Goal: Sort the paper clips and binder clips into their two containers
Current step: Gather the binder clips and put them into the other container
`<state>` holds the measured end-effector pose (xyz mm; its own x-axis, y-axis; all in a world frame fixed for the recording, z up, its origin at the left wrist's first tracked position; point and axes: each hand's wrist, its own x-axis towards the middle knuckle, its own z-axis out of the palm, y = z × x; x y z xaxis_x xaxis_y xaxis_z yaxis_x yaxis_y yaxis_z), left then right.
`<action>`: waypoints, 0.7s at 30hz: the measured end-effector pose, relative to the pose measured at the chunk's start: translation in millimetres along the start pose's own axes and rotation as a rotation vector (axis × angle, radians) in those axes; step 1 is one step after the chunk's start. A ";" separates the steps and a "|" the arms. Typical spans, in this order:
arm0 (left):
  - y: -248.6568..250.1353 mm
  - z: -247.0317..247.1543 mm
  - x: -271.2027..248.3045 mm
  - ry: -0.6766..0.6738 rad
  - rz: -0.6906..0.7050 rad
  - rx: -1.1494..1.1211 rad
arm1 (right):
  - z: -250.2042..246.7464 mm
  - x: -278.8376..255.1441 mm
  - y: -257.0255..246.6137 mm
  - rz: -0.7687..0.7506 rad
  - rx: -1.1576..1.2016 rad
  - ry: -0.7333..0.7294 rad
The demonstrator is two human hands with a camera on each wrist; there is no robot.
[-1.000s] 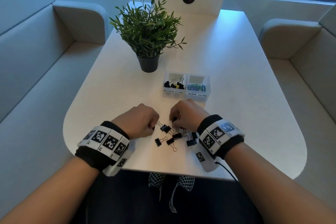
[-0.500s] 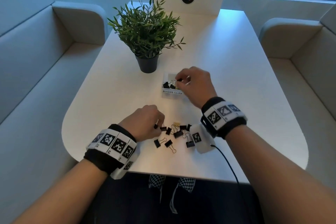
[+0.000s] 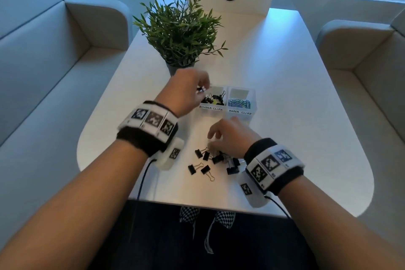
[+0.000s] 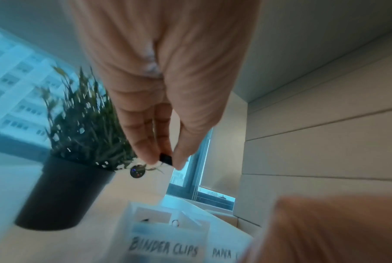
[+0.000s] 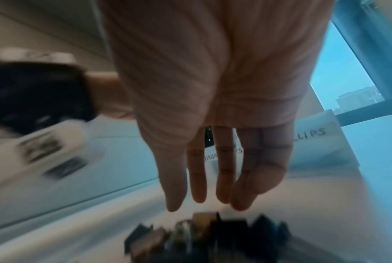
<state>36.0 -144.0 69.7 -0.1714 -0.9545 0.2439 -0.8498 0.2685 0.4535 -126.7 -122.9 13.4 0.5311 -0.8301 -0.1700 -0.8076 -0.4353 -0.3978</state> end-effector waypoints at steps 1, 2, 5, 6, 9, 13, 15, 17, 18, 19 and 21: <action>1.4 2.1 9.3 -0.008 -0.001 -0.001 | 4.4 0.4 -0.5 0.017 -0.006 0.015; 2.6 6.0 15.9 -0.032 -0.010 0.005 | 8.6 0.6 -1.2 0.027 -0.006 0.022; 4.6 17.5 18.3 -0.056 -0.049 0.053 | 14.7 2.2 -4.7 0.057 0.009 0.038; 4.9 19.2 12.9 -0.044 -0.060 0.064 | 15.3 3.3 -5.1 0.070 0.020 0.046; 5.1 18.2 -15.1 -0.147 -0.076 0.132 | 15.3 6.6 -4.5 0.108 0.092 0.068; 3.4 25.4 -57.7 -0.538 -0.088 0.213 | 12.6 6.1 -4.7 0.128 0.219 0.119; 1.5 33.7 -68.1 -0.601 -0.079 0.231 | 11.7 5.3 -4.3 0.135 0.276 0.160; 1.5 39.3 -71.1 -0.583 -0.075 0.228 | 11.7 5.8 -3.5 0.143 0.307 0.198; 1.8 40.9 -70.9 -0.558 -0.064 0.232 | 11.7 6.5 -3.3 0.146 0.308 0.212; 2.5 41.7 -70.6 -0.530 -0.046 0.238 | 11.8 7.0 -3.3 0.146 0.306 0.226; 1.5 43.3 -70.0 -0.486 -0.026 0.233 | 11.7 7.9 -2.6 0.143 0.308 0.249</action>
<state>25.1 -82.3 16.2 -0.3125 -0.9253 -0.2148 -0.9355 0.2606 0.2386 -117.4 -124.2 2.6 0.3109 -0.9498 -0.0348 -0.7342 -0.2168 -0.6434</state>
